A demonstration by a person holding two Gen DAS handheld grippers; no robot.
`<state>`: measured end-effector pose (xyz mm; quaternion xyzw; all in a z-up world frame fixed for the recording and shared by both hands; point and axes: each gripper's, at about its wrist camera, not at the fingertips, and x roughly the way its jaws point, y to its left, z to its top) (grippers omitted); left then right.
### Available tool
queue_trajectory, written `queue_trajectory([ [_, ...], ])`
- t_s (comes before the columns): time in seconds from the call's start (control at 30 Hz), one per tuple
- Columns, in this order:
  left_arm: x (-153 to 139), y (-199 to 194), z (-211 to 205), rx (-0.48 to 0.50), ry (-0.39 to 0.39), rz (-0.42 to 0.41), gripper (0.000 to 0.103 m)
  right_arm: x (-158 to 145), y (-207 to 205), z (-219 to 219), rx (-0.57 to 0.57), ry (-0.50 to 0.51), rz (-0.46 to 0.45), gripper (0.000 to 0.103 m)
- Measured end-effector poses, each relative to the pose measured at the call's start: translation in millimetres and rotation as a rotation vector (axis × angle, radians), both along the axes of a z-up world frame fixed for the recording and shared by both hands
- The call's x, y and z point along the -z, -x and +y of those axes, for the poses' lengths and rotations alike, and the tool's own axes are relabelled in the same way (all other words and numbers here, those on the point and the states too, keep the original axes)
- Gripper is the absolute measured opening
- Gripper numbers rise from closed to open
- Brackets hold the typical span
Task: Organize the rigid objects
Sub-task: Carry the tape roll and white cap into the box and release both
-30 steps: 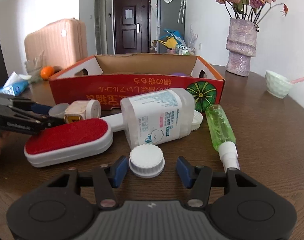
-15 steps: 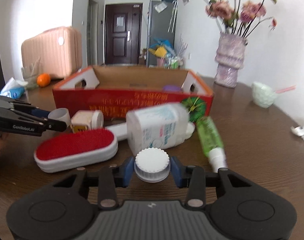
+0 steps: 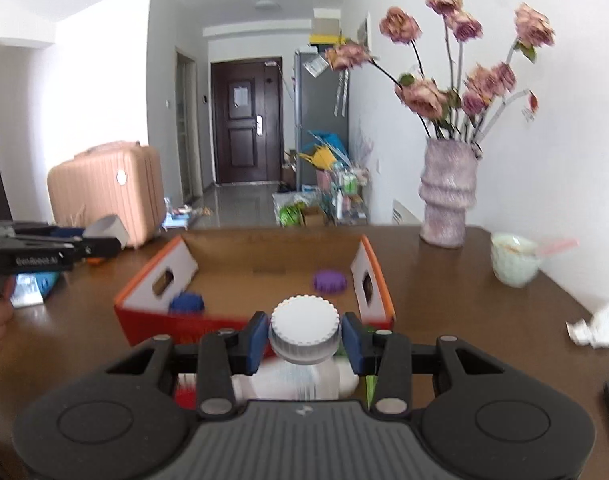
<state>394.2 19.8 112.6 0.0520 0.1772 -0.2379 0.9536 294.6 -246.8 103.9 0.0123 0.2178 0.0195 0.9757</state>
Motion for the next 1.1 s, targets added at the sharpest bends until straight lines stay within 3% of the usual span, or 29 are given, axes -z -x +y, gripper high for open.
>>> queue_trajectory([
  [0.13,-3.8,-50.2,-5.3,-0.083,0.021,0.069,0.044,-11.4,-57.0,-5.3,-0.044,-0.01,-0.012,0.039],
  [0.23,3.7,-93.1,-11.2,-0.131,0.026,0.12,0.044,-11.6,-113.1,-8.7,-0.085,-0.055,0.03,0.039],
  [0.37,28.2,-147.2,-22.8,-0.205,0.013,0.222,0.044,6.5,-199.1,-10.2,-0.112,-0.107,0.182,0.039],
  [0.5,47.5,-178.5,-31.2,-0.191,-0.037,0.264,0.045,38.7,-273.9,-3.7,-0.101,-0.094,0.336,0.039],
  [0.63,57.9,-192.0,-23.8,-0.198,-0.01,0.329,0.051,67.9,-315.9,12.1,-0.097,-0.074,0.434,0.042],
  [0.73,55.8,-188.9,-18.9,-0.217,-0.006,0.309,0.06,71.1,-322.4,18.9,-0.078,-0.072,0.434,0.047],
  [0.8,53.8,-184.3,-18.6,-0.217,-0.006,0.293,0.061,65.9,-318.4,16.6,-0.076,-0.098,0.413,0.063],
  [0.83,51.5,-181.1,-19.6,-0.213,-0.006,0.284,0.062,62.0,-312.5,15.3,-0.075,-0.108,0.401,0.066],
  [0.97,37.7,-159.3,-27.0,-0.201,-0.027,0.217,0.064,36.6,-272.5,2.5,-0.071,-0.106,0.336,0.069],
  [1.1,14.8,-114.9,-26.8,-0.148,0.0,0.145,0.078,7.3,-213.2,-19.2,-0.052,-0.107,0.258,0.08],
])
